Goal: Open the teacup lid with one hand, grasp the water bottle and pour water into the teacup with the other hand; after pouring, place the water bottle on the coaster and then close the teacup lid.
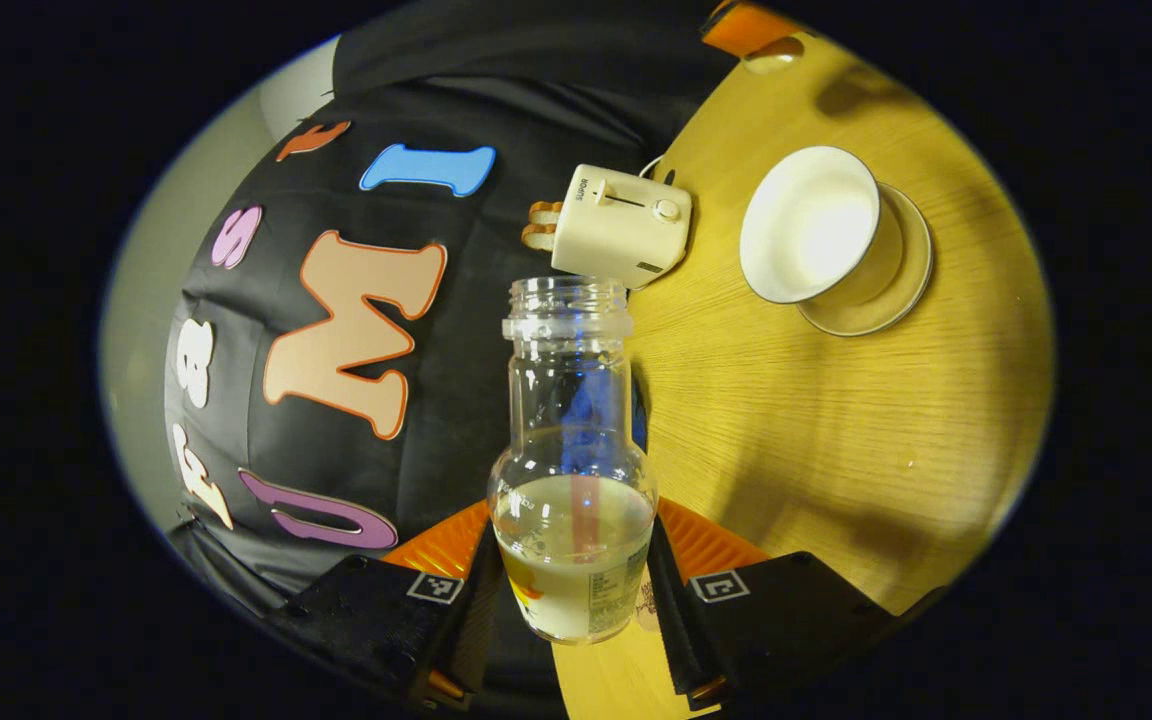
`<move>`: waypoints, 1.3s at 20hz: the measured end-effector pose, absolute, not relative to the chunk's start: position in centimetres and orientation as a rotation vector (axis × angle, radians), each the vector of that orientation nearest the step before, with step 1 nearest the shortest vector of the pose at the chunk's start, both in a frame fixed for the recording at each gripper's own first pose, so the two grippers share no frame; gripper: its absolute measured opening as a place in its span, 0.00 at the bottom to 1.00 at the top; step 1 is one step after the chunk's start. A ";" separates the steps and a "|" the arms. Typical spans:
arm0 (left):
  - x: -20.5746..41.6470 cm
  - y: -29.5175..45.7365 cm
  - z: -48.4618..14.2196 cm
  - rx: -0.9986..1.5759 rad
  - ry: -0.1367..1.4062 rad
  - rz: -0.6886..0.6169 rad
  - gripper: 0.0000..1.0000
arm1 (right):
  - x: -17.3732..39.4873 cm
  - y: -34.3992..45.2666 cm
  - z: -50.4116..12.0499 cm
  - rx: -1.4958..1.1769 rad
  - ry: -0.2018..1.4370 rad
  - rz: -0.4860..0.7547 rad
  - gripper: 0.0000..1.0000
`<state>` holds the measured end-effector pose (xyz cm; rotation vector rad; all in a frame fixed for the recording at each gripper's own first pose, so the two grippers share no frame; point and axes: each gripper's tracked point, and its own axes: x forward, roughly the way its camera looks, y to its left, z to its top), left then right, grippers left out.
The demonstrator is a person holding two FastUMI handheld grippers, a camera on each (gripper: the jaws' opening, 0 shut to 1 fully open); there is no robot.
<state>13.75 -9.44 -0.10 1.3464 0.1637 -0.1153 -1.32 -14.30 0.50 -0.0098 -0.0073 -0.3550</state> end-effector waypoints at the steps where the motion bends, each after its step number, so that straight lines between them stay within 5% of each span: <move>1: 13.6 -9.6 0.0 1.366 0.164 -0.120 0.67 | -1.3 -14.3 0.5 -0.010 -0.007 -0.355 0.33; 26: 14.0 -11.6 0.7 1.751 0.121 -0.174 0.67 | -1.3 -14.4 0.5 -0.010 -0.007 -0.359 0.33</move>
